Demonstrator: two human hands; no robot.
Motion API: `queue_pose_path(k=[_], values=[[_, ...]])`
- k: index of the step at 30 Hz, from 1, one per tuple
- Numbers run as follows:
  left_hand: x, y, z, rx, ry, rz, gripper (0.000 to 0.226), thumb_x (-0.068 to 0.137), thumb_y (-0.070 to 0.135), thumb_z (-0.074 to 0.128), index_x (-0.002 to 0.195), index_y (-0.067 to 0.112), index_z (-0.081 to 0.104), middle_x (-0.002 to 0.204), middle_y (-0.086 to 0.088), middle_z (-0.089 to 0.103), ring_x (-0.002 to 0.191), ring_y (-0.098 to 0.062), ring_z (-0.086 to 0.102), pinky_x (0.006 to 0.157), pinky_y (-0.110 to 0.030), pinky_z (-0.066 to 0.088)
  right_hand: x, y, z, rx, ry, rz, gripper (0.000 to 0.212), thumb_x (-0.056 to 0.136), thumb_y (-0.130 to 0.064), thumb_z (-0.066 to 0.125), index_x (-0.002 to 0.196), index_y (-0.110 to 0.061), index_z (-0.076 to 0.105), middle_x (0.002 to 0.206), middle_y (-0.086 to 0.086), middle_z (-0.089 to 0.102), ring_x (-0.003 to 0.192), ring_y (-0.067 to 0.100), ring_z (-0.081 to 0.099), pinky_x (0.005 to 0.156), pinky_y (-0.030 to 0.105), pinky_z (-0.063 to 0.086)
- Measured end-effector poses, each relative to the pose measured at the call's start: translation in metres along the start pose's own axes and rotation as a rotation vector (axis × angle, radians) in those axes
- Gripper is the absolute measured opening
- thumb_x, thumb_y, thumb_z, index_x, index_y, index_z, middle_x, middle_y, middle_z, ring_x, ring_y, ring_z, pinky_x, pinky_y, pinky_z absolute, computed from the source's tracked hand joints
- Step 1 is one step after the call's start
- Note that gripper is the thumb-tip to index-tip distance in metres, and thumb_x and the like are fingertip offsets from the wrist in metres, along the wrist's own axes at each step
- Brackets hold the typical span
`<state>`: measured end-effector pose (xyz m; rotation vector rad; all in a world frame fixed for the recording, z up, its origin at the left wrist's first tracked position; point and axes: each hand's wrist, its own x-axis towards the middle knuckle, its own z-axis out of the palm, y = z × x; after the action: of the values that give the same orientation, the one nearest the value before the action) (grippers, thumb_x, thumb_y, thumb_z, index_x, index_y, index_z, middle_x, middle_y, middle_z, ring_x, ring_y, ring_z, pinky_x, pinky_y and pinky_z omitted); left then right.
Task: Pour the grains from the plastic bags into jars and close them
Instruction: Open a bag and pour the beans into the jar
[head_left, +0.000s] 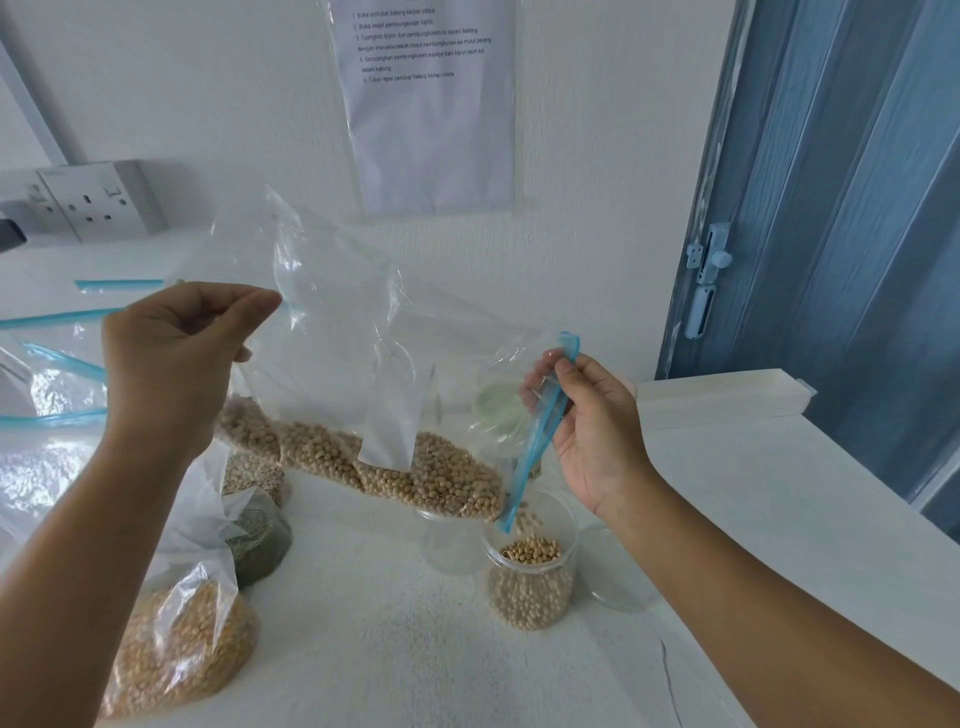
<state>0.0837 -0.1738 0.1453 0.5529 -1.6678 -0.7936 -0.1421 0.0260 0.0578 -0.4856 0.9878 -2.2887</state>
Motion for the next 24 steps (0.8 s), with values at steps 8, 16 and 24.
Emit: queue_pose_path(k=[8, 16, 24], values=[[0.0003, -0.0015, -0.0036, -0.005, -0.002, 0.001, 0.012, 0.086, 0.03, 0.084, 0.095, 0.026, 0.078, 0.069, 0.019, 0.072, 0.053, -0.004, 0.055, 0.059, -0.013, 0.049, -0.0006, 0.0002, 0.0015, 0.005, -0.003, -0.002, 0.018, 0.107, -0.003, 0.049, 0.102, -0.003, 0.066, 0.091, 0.01, 0.065, 0.084, 0.018, 0.068, 0.089, 0.035, 0.06], [0.001, 0.001, -0.003, -0.015, -0.009, 0.013, 0.01, 0.086, 0.031, 0.084, 0.092, 0.03, 0.077, 0.071, 0.019, 0.073, 0.054, -0.004, 0.055, 0.059, -0.013, 0.049, -0.0012, -0.0007, 0.0007, 0.006, 0.0, -0.005, 0.017, 0.107, -0.004, 0.049, 0.103, -0.003, 0.066, 0.092, 0.011, 0.065, 0.085, 0.019, 0.068, 0.089, 0.035, 0.061], [0.0027, 0.0025, -0.0042, -0.012, -0.015, 0.021, 0.011, 0.085, 0.033, 0.084, 0.094, 0.03, 0.078, 0.072, 0.019, 0.073, 0.056, -0.004, 0.057, 0.06, -0.015, 0.05, -0.0011, -0.0007, 0.0006, 0.011, -0.001, -0.011, 0.018, 0.107, -0.004, 0.049, 0.102, -0.004, 0.066, 0.093, 0.011, 0.065, 0.084, 0.019, 0.068, 0.084, 0.032, 0.061]])
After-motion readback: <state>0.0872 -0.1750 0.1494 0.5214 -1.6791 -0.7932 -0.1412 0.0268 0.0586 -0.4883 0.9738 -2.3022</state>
